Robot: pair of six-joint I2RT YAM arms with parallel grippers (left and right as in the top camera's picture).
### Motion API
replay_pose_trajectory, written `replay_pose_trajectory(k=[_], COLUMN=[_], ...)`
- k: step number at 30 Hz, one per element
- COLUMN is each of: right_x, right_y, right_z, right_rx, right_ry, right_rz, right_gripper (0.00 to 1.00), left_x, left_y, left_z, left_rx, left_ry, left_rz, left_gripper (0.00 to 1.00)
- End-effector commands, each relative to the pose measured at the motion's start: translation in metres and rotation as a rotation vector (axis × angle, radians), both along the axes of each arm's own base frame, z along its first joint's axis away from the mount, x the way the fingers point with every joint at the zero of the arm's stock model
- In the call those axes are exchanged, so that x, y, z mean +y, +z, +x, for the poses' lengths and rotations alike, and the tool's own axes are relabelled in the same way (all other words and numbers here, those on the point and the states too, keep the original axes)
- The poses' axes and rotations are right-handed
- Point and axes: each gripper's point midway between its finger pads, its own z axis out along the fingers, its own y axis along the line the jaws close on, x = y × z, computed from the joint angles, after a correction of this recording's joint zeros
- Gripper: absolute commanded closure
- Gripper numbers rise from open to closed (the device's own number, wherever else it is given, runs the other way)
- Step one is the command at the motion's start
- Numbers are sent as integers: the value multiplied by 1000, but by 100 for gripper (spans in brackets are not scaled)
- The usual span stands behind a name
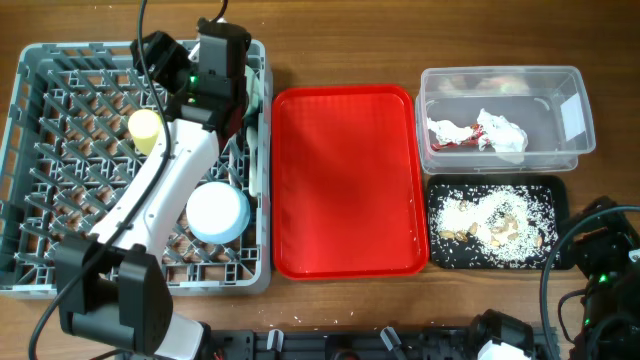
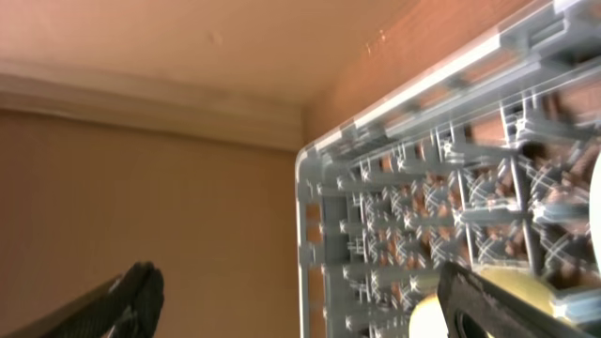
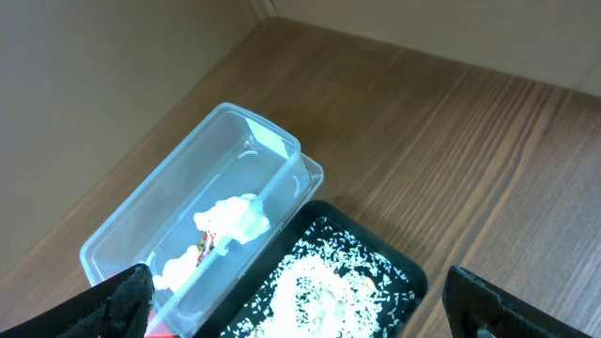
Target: Sort waste into correct bins and load items into the dishwasher rack
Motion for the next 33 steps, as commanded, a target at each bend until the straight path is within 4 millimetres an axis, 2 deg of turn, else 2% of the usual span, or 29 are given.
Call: replay_pose_trajectory(k=[1,3,4,5,6,7,8,9,10,11,12,14,15,19,21,23,26,27,29,31,33], right_x=[0,0,0,0,0,0,0,0,0,0,0,0,0,0,0,0,0,0,0,0,0], right_y=[3,3,3,3,3,3,3,3,3,3,3,3,3,3,3,3,3,3,3,3,3], right_z=[-1,-1,-1,-1,-1,-1,-1,-1,-1,-1,-1,-1,-1,-1,-1,-1,-1,-1,-1,-1,-1], right_rx=[-3,-4,-4,-3,-3,-4,-4,-3,-4,-3,-4,-3,-4,-4,-3,-4,-3,-4,-4,-3,-4], right_ry=[6,6,7,7,6,6,6,7,7,7,6,7,6,6,7,6,7,7,7,7,7], right_rz=[-12,-12,-12,-12,-12,-12,-12,-12,-12,-12,-12,-12,-12,-12,-12,-12,-12,-12,-12,-12,-11], right_gripper=[0,0,0,0,0,0,0,0,0,0,0,0,0,0,0,0,0,0,1,0,0], left_x=[-27,-42,-46,-47,-51,-59,-70,-86,-122,-150,-164,-179,-179,-178,-161,-131,-96,-72,-38,-10,4], left_y=[25,42,50,55,55,51,42,25,-4,-24,-33,-45,-53,-91,-109,-109,-88,-73,-57,-51,-49], left_z=[1,-2,-6,-11,-18,-25,-32,-42,-58,-73,-83,-91,-91,-88,-78,-69,-65,-64,-67,-75,-78], left_rx=[-131,-269,-342,-411,-454,-449,-403,-319,-161,-20,53,86,87,155,118,3,-152,-230,-308,-343,-357], left_ry=[-26,-30,-20,-2,11,0,-28,-65,-123,-161,-161,-85,-45,18,76,168,295,347,405,470,494], left_rz=[-25,-130,-198,-279,-368,-436,-501,-604,-840,-1003,-1095,-1245,-1261,-1206,-1097,-993,-1062,-1092,-1102,-1091,-1080], left_gripper=[3,4,9,21,37,43,49,59,66,74,79,86,86,91,92,88,85,83,80,80,75])
